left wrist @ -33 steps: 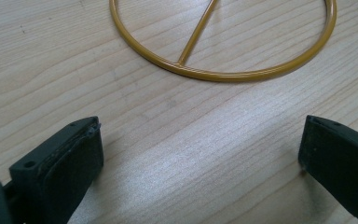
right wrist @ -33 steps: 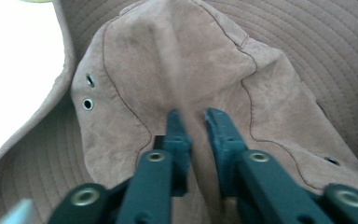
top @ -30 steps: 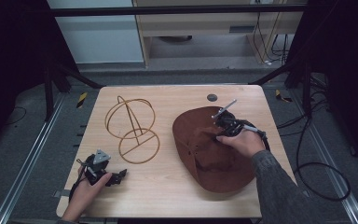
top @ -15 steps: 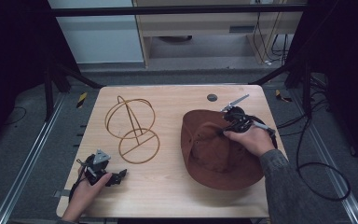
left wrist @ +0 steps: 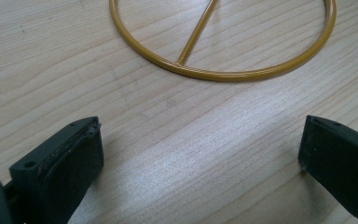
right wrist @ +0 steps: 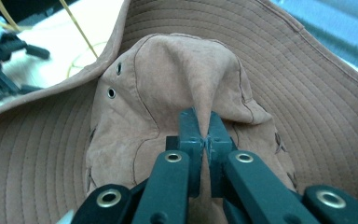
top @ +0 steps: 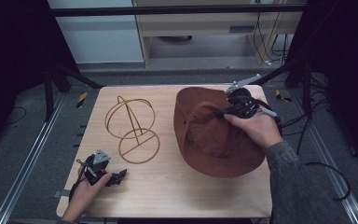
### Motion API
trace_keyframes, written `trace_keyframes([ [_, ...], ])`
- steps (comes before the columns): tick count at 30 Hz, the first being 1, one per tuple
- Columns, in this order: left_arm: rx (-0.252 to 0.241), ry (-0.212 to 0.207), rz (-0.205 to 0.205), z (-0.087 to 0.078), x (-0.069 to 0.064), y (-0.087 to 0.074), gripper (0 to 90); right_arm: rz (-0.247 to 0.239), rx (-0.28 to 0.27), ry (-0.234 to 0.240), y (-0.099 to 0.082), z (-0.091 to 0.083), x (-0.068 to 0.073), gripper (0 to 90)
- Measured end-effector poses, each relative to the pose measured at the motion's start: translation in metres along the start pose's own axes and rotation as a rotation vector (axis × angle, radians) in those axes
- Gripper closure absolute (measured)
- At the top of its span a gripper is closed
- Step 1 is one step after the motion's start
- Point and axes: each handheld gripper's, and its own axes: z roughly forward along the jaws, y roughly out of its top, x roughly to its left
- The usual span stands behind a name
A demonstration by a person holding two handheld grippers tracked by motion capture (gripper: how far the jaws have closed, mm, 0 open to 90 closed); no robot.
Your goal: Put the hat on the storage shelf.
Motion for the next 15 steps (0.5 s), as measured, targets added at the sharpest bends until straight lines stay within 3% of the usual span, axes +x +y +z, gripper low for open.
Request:
trace_keyframes([
  [4,0.0,0.002,0.004,0.0,0.0,0.0,0.0,-0.026,-0.039,0.003,0.019,-0.012,0.01,89.1],
  [15,0.0,0.001,0.005,0.0,0.0,0.0,0.0,-0.073,-0.086,0.009,0.046,-0.025,0.03,89.2],
])
